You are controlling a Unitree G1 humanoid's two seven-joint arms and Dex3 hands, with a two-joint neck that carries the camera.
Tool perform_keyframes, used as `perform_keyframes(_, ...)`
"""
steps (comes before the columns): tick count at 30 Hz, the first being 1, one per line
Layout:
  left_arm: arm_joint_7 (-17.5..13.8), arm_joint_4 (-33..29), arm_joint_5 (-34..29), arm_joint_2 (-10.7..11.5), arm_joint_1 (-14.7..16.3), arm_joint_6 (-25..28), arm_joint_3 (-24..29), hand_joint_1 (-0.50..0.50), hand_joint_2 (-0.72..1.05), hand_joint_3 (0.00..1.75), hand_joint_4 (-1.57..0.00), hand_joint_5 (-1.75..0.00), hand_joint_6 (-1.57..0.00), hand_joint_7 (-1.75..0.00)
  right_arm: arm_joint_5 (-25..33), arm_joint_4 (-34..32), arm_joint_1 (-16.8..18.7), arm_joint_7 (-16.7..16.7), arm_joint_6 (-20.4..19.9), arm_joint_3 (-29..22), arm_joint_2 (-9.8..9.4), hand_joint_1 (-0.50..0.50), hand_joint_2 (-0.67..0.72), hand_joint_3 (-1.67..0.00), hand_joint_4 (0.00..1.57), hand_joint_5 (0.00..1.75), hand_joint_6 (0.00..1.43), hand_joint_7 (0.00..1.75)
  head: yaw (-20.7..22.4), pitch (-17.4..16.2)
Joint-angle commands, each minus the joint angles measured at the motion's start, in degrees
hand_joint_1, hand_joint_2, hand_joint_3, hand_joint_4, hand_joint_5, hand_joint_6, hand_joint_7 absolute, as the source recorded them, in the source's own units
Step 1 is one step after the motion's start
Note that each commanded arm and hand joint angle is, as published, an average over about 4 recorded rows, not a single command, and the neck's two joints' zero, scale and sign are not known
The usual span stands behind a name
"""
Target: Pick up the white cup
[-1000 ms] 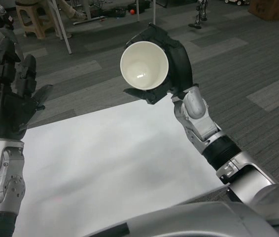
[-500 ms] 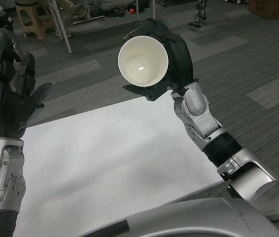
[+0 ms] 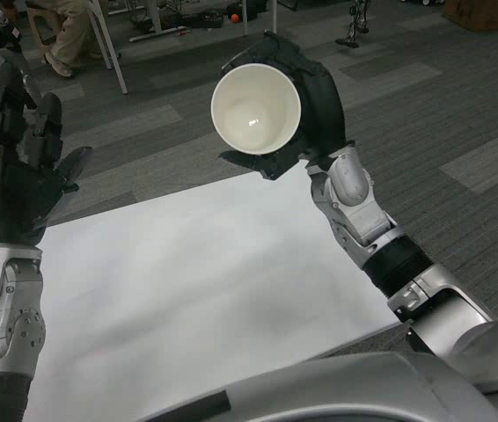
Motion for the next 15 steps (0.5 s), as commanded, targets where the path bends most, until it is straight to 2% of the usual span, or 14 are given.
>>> perform_keyframes(1,-0.03,-0.33,0.29,0.34,0.23,0.10,0.11,-0.50,1.05,0.09,0.00,-0.10,0.00,-0.07,0.30,-0.76,0.63,-0.42,0.35,-0.60,-0.62,-0.08,-0.22,-1.11,0.86,1.65,1.33,0.98,0.16,0.14)
perform_keyframes(4,-0.03,-0.33,0.29,0.34,0.26,0.10,0.09,-0.50,1.05,0.04,0.00,-0.10,0.00,-0.07,0.30,-0.96,0.74,-0.42,0.35,-0.69,-0.65,-0.08,-0.22,-1.11,0.86,1.65,1.33,0.98,0.24,0.38)
perform_keyframes(15,-0.03,-0.57,0.29,0.34,0.45,0.10,0.07,-0.50,1.05,0.09,0.00,-0.10,0.00,-0.07,0.30,-1.51,1.33,-0.42,0.44,-0.75,-0.65,-0.08,-0.22,-1.11,0.84,1.65,1.32,0.98,0.18,1.46)
